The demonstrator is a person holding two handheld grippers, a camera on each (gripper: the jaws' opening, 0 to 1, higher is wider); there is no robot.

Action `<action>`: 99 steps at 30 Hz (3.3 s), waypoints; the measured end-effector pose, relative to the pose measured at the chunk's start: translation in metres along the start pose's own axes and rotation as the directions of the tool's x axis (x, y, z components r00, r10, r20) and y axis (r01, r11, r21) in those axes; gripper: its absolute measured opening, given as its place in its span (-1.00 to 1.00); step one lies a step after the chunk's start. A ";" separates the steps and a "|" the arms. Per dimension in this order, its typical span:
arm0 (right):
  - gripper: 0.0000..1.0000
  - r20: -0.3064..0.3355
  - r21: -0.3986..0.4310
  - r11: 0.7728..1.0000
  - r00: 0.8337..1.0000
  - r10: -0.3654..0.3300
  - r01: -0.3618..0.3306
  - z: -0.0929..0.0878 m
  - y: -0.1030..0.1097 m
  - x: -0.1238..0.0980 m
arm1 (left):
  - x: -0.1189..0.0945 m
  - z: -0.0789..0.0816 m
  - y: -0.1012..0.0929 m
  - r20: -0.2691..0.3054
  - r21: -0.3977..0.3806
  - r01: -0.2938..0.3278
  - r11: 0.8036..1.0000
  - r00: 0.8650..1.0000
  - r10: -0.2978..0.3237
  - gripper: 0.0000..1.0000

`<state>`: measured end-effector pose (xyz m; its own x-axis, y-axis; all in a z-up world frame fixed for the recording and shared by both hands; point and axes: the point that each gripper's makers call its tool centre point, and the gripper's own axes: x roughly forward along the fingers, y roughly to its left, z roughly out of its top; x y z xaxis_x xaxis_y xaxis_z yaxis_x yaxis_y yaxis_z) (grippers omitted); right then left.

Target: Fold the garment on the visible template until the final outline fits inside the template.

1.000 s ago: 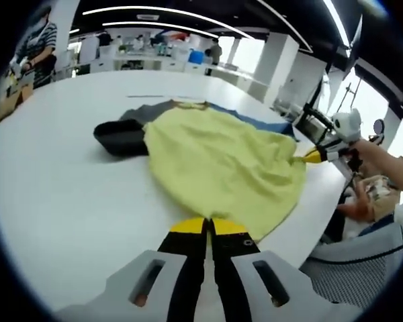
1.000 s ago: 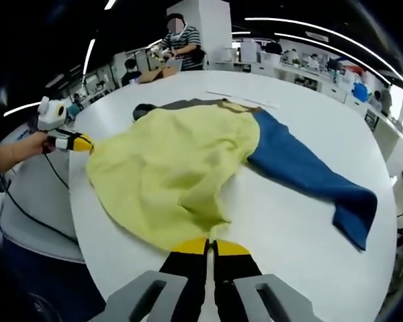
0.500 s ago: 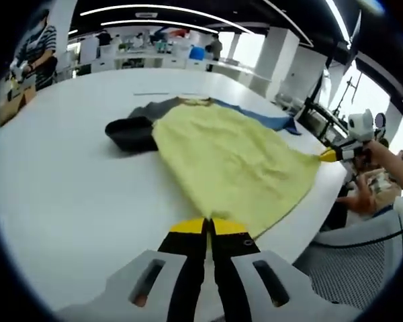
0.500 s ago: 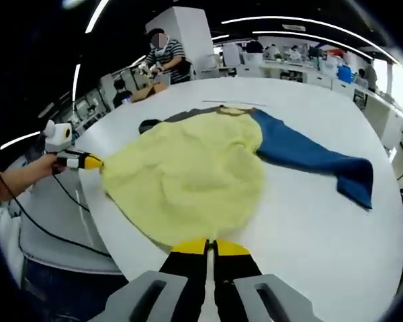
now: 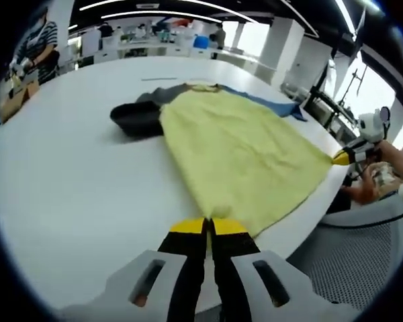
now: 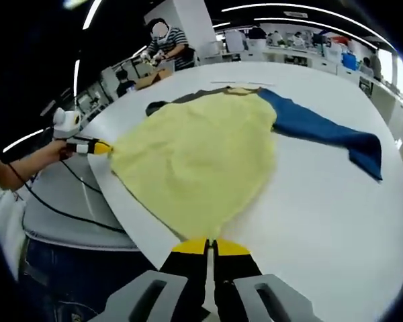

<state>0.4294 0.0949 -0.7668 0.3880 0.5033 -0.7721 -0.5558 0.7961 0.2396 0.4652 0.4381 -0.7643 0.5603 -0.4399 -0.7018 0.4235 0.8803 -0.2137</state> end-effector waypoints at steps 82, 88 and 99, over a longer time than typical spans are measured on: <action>0.81 0.325 0.292 0.938 0.903 -0.281 0.187 0.069 -0.120 -0.030 | 0.002 0.037 -0.030 0.182 0.167 -0.020 0.986 0.983 -0.011 0.88; 0.81 0.332 0.339 0.909 0.874 -0.355 0.241 0.078 -0.154 -0.034 | 0.003 0.042 -0.035 0.191 0.173 -0.011 0.985 0.981 -0.023 0.94; 0.64 0.299 0.442 0.840 0.831 -0.468 0.314 0.082 -0.217 -0.033 | 0.002 0.047 -0.037 0.204 0.172 -0.019 0.985 0.979 -0.017 0.88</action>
<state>0.5979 -0.0668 -0.7453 0.8029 0.1463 -0.5780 -0.0199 0.9755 0.2193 0.4835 0.3961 -0.7258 0.6868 -0.4815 -0.5445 0.5288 0.8450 -0.0801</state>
